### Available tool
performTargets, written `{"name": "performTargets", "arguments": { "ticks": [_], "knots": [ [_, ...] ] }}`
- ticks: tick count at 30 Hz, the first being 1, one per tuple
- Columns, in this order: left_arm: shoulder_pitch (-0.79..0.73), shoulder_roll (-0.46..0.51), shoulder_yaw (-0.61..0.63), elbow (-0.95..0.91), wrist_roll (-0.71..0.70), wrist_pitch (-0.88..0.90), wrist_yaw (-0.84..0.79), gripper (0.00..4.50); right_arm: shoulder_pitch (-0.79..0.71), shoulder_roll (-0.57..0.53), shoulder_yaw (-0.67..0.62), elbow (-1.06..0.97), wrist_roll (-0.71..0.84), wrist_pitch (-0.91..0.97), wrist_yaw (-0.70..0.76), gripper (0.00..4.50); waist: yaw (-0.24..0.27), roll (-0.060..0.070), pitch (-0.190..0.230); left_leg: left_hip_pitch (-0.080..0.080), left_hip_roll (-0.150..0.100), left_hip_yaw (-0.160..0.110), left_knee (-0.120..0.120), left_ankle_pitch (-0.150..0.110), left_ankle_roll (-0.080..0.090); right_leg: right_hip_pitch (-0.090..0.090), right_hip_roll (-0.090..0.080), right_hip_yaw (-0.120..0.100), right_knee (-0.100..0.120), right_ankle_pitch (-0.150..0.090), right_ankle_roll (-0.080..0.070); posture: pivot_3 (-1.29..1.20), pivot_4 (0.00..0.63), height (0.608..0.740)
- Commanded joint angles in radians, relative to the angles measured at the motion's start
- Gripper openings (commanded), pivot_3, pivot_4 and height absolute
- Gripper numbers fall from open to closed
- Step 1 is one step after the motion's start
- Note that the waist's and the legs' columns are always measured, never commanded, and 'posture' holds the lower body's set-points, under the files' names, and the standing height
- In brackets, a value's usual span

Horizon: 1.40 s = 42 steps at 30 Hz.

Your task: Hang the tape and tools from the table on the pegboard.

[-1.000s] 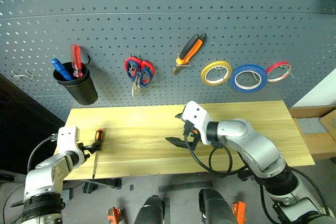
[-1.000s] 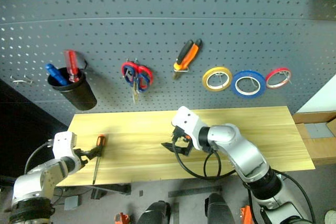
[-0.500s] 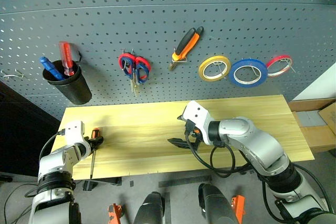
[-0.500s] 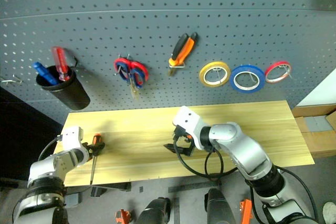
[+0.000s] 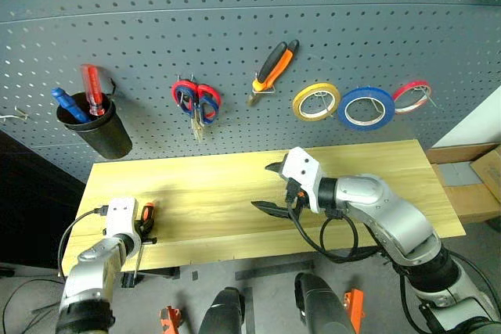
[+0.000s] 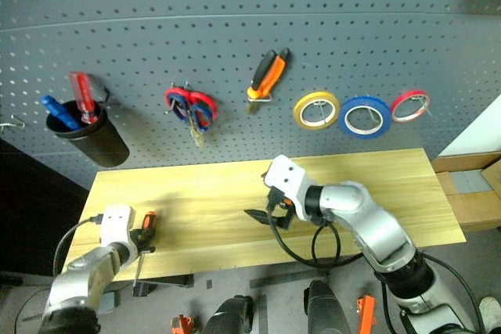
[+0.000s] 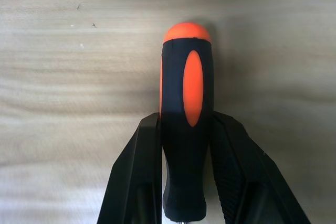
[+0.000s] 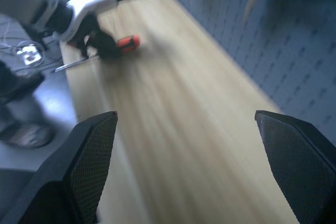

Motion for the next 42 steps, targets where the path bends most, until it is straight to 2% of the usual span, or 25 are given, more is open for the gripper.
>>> {"name": "performTargets", "arguments": {
  "ticks": [1, 4, 8, 13, 16, 21, 26, 33, 37, 39, 42],
  "knots": [
    [0.093, -0.057, 0.035, -0.242, 0.017, -0.143, 0.061, 0.94, -0.011, -0.002, -0.080, -0.050, 0.109, -0.078, 0.102, 4.50, 0.006, -0.001, -0.001, 0.000, 0.000, 0.000, 0.000, 0.000, 0.000, 0.000, -0.001, 0.000, 0.000, 0.000, 0.000, -0.07, 0.191, 0.740],
    [0.162, -0.131, 0.042, -0.430, 0.014, -0.253, 0.098, 0.94, -0.033, 0.017, -0.125, -0.050, 0.163, -0.092, 0.120, 4.50, 0.016, -0.002, -0.004, -0.001, 0.000, 0.000, 0.001, 0.000, 0.000, 0.000, -0.001, 0.000, 0.000, 0.000, 0.000, -0.07, 0.166, 0.740],
    [0.137, -0.157, 0.038, -0.572, 0.044, -0.292, 0.145, 0.94, -0.049, 0.015, -0.131, -0.020, 0.156, -0.134, 0.135, 4.50, 0.034, -0.003, -0.016, -0.001, 0.000, 0.000, 0.002, 0.000, 0.000, 0.000, 0.002, -0.001, 0.001, 0.000, 0.000, -0.06, 0.150, 0.740],
    [-0.080, -0.146, 0.044, -0.697, 0.038, -0.233, 0.224, 0.94, -0.070, 0.012, -0.129, 0.039, 0.134, -0.191, 0.157, 4.50, 0.047, -0.009, -0.028, 0.000, -0.001, 0.000, 0.004, 0.000, 0.000, 0.003, 0.003, -0.002, 0.001, 0.000, 0.000, -0.03, 0.126, 0.740],
    [-0.247, -0.089, 0.080, -0.704, 0.020, -0.195, 0.231, 0.94, -0.091, 0.007, -0.122, 0.095, 0.085, -0.246, 0.155, 4.50, 0.044, -0.010, -0.045, 0.000, -0.001, 0.000, 0.004, 0.001, -0.001, 0.003, 0.003, -0.001, 0.001, 0.001, 0.000, -0.01, 0.114, 0.740],
    [-0.428, 0.010, 0.148, -0.619, 0.011, -0.156, 0.228, 0.94, -0.109, 0.014, -0.122, 0.150, 0.068, -0.293, 0.167, 4.50, 0.035, -0.009, -0.057, 0.002, 0.000, 0.001, 0.003, 0.003, -0.005, 0.003, 0.005, 0.000, 0.001, 0.001, 0.000, 0.00, 0.102, 0.740],
    [-0.511, 0.083, 0.167, -0.384, 0.013, -0.277, 0.168, 0.94, -0.124, 0.027, -0.120, 0.159, 0.062, -0.302, 0.166, 4.50, 0.039, -0.007, -0.064, 0.002, 0.000, 0.001, 0.003, 0.003, -0.005, 0.003, 0.005, 0.000, 0.001, 0.001, 0.000, -0.01, 0.098, 0.740],
    [-0.637, 0.071, 0.128, -0.047, 0.022, -0.490, 0.126, 0.94, -0.125, 0.028, -0.121, 0.136, 0.056, -0.285, 0.163, 4.50, 0.042, -0.015, -0.071, 0.002, 0.000, 0.000, 0.004, 0.003, -0.005, 0.003, 0.005, -0.001, 0.002, 0.001, -0.001, -0.04, 0.097, 0.740],
    [-0.618, 0.057, 0.141, 0.003, 0.012, -0.534, 0.140, 0.94, -0.119, 0.016, -0.130, 0.113, 0.057, -0.266, 0.155, 4.50, 0.035, -0.015, -0.072, 0.002, 0.000, 0.000, 0.004, 0.003, -0.005, 0.003, 0.005, 0.000, 0.002, 0.001, -0.001, -0.07, 0.097, 0.740],
    [-0.592, 0.047, 0.150, -0.013, 0.001, -0.547, 0.145, 1.69, -0.114, 0.010, -0.132, 0.108, 0.058, -0.262, 0.153, 4.50, 0.031, -0.015, -0.073, 0.002, 0.000, 0.000, 0.004, 0.003, -0.005, 0.002, 0.005, 0.000, 0.002, 0.001, -0.001, -0.08, 0.096, 0.740],
    [-0.554, 0.027, 0.154, -0.055, -0.021, -0.544, 0.152, 2.54, -0.111, 0.001, -0.134, 0.104, 0.061, -0.255, 0.153, 4.50, 0.023, -0.015, -0.073, 0.002, 0.000, 0.001, 0.004, 0.003, -0.005, 0.002, 0.005, 0.000, 0.003, 0.001, -0.001, -0.07, 0.102, 0.740]
  ]
}}
